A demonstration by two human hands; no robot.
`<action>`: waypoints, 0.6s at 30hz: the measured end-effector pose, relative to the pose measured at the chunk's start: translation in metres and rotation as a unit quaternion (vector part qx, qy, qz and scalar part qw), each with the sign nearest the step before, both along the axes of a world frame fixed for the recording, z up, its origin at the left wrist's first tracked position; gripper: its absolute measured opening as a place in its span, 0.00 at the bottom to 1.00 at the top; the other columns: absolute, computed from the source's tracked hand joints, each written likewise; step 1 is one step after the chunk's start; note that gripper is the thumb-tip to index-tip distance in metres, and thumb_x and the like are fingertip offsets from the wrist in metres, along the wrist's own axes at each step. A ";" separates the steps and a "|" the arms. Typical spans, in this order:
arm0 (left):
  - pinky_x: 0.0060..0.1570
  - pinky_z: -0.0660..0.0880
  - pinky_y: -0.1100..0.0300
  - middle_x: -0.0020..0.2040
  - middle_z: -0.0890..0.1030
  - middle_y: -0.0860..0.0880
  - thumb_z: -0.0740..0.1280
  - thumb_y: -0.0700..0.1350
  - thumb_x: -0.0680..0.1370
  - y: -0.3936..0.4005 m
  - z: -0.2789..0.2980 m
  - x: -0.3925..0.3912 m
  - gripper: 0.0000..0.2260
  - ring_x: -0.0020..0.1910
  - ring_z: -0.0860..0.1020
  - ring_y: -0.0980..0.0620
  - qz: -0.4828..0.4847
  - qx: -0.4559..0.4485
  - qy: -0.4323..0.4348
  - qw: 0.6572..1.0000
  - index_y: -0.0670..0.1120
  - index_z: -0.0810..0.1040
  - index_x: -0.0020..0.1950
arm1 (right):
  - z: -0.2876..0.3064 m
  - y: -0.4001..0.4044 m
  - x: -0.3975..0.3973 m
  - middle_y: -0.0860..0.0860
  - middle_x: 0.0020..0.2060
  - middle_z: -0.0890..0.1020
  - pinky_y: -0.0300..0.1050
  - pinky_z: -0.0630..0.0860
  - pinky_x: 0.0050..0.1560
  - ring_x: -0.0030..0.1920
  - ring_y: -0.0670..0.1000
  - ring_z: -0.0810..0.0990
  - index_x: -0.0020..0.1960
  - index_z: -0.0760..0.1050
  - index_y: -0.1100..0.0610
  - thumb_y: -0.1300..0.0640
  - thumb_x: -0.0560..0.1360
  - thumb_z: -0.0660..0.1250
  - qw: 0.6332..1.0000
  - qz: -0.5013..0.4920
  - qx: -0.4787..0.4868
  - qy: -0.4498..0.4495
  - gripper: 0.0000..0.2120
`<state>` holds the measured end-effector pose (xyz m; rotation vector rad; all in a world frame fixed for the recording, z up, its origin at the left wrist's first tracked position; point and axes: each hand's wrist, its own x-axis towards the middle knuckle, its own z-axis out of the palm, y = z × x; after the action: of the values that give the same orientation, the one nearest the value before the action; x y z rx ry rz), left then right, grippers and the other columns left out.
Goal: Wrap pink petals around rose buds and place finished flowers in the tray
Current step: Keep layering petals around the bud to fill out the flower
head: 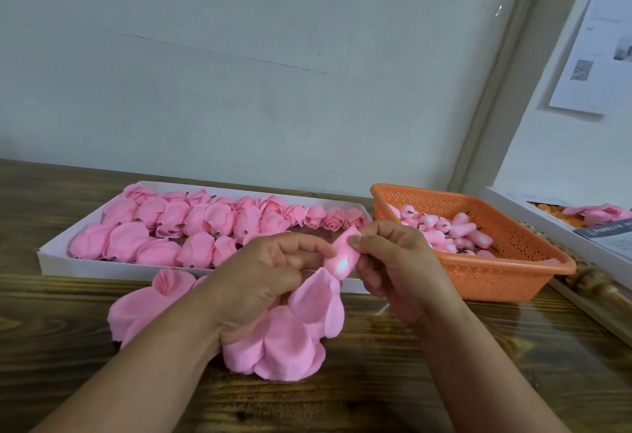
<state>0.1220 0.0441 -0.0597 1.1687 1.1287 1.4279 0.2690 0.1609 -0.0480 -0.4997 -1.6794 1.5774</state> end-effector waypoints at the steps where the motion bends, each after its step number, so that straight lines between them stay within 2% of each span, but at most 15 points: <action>1: 0.41 0.79 0.62 0.49 0.85 0.48 0.64 0.29 0.75 -0.001 0.000 0.000 0.18 0.45 0.83 0.54 0.004 0.010 0.035 0.999 0.52 0.85 0.48 | 0.000 0.000 0.000 0.53 0.20 0.72 0.33 0.60 0.19 0.16 0.47 0.64 0.34 0.71 0.64 0.68 0.74 0.63 1.000 0.004 -0.006 0.001 0.10; 3: 0.48 0.79 0.63 0.52 0.85 0.51 0.67 0.32 0.75 -0.002 0.002 0.001 0.19 0.51 0.83 0.55 0.004 0.035 0.091 0.995 0.57 0.85 0.50 | 0.002 0.002 0.001 0.54 0.20 0.72 0.32 0.59 0.19 0.16 0.46 0.63 0.33 0.71 0.64 0.69 0.74 0.62 0.999 0.013 -0.029 0.010 0.11; 6: 0.50 0.77 0.65 0.54 0.84 0.54 0.68 0.33 0.75 -0.003 0.002 0.005 0.20 0.54 0.82 0.56 -0.001 0.057 0.123 0.991 0.59 0.84 0.52 | 0.003 0.004 0.002 0.53 0.19 0.71 0.31 0.58 0.19 0.15 0.45 0.63 0.34 0.70 0.64 0.69 0.73 0.61 0.997 0.033 -0.073 0.022 0.09; 9: 0.51 0.77 0.66 0.57 0.83 0.58 0.68 0.32 0.75 -0.003 0.003 0.006 0.20 0.56 0.81 0.57 -0.004 0.069 0.137 0.988 0.56 0.84 0.53 | 0.004 0.003 0.002 0.52 0.19 0.71 0.30 0.58 0.18 0.15 0.45 0.63 0.35 0.70 0.64 0.65 0.67 0.64 0.994 0.057 -0.087 0.021 0.04; 11: 0.52 0.77 0.66 0.59 0.81 0.60 0.68 0.31 0.75 -0.005 0.005 0.007 0.19 0.58 0.80 0.58 -0.004 0.080 0.139 0.987 0.55 0.85 0.53 | 0.004 0.002 0.003 0.52 0.19 0.71 0.30 0.58 0.18 0.15 0.45 0.63 0.35 0.70 0.64 0.62 0.64 0.65 0.994 0.067 -0.089 0.018 0.06; 15: 0.51 0.75 0.71 0.59 0.80 0.64 0.70 0.32 0.73 -0.006 0.008 0.011 0.16 0.59 0.78 0.63 0.006 0.115 0.145 0.983 0.53 0.86 0.50 | 0.003 0.000 0.001 0.51 0.19 0.71 0.30 0.58 0.18 0.15 0.44 0.63 0.36 0.70 0.64 0.61 0.63 0.65 0.993 0.079 -0.089 0.009 0.07; 18: 0.52 0.75 0.69 0.61 0.79 0.63 0.69 0.30 0.74 -0.007 0.008 0.010 0.14 0.60 0.78 0.62 0.000 0.120 0.145 0.982 0.49 0.86 0.47 | 0.002 0.000 0.001 0.51 0.19 0.71 0.30 0.58 0.18 0.15 0.44 0.63 0.35 0.70 0.63 0.61 0.63 0.65 0.992 0.079 -0.095 0.010 0.06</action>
<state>0.1321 0.0372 -0.0514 1.5878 1.1732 1.4553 0.2698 0.1613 -0.0455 -0.4547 -1.5947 1.8634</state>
